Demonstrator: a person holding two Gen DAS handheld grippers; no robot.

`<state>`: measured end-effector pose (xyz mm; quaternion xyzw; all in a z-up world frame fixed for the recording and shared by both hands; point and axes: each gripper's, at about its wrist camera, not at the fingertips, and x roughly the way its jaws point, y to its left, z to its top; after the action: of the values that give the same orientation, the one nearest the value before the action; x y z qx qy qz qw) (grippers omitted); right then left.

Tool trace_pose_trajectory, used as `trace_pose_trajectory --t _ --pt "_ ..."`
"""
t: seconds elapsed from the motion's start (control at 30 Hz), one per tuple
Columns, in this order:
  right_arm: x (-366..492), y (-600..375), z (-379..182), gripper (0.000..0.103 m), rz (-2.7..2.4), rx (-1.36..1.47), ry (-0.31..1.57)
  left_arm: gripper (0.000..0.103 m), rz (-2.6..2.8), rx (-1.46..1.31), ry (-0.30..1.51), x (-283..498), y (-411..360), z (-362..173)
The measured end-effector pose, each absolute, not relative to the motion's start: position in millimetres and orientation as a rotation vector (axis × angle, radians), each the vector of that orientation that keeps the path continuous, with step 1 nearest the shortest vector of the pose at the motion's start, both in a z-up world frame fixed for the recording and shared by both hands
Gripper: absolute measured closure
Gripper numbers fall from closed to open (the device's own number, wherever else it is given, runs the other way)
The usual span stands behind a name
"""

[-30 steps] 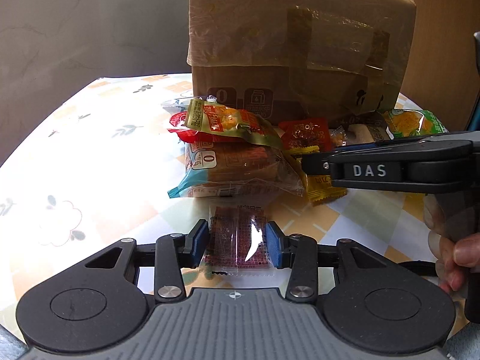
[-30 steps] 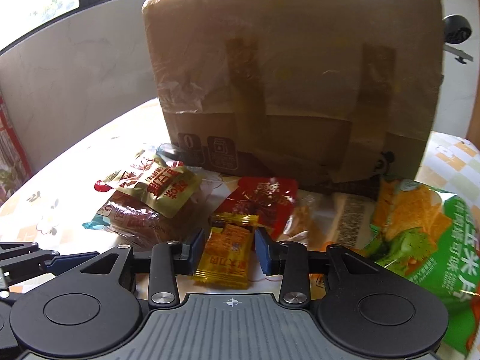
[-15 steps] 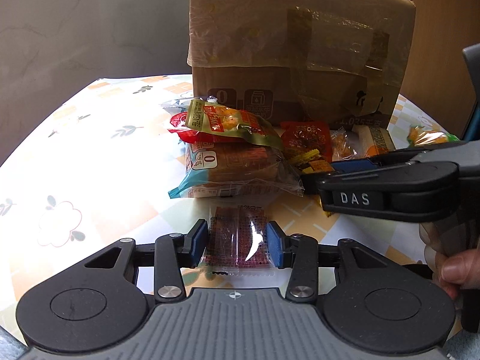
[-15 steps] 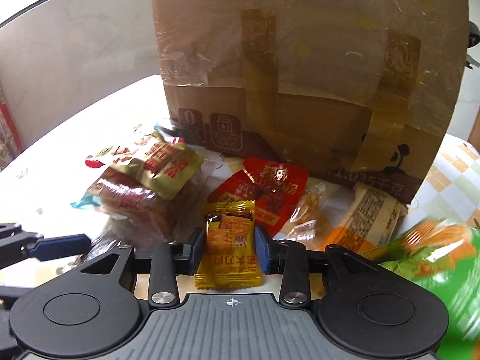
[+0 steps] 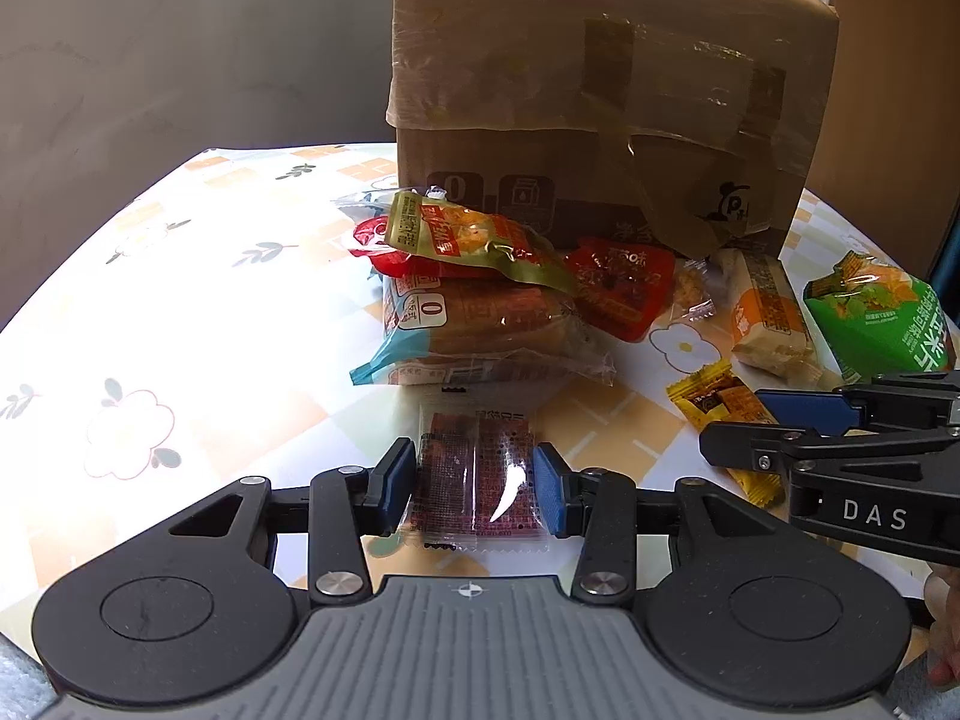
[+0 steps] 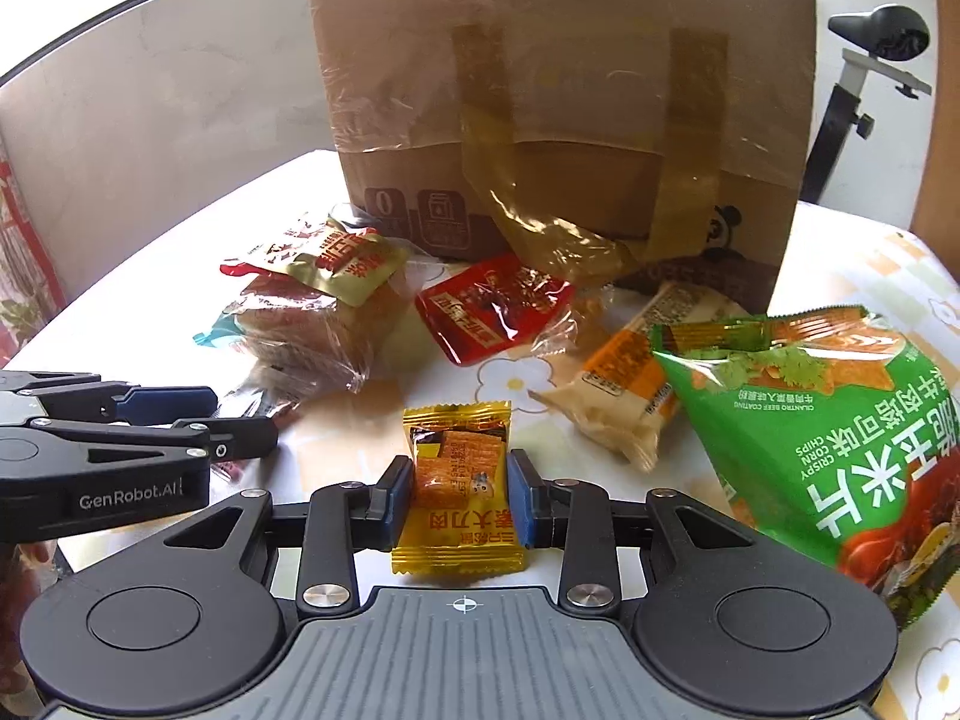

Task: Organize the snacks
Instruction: 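Close the left tool on the red packet while the right tool grips the yellow candy packet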

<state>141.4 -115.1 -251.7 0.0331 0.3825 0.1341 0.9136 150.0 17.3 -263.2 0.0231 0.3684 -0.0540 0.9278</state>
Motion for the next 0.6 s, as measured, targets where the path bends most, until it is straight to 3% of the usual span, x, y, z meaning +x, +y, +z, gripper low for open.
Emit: trace_pose_trajectory --t 0.33,0.6 --pt "143.8 -113.6 -255.1 0.071 0.275 0.066 0.771 0.057 -0.109 0.062 0.743 147.4 14.8 -264.7" --pt "144.3 -117.1 -255.9 0.072 0.277 0.098 0.765 0.063 -0.147 0.036 0.739 139.9 17.0 -261.4"
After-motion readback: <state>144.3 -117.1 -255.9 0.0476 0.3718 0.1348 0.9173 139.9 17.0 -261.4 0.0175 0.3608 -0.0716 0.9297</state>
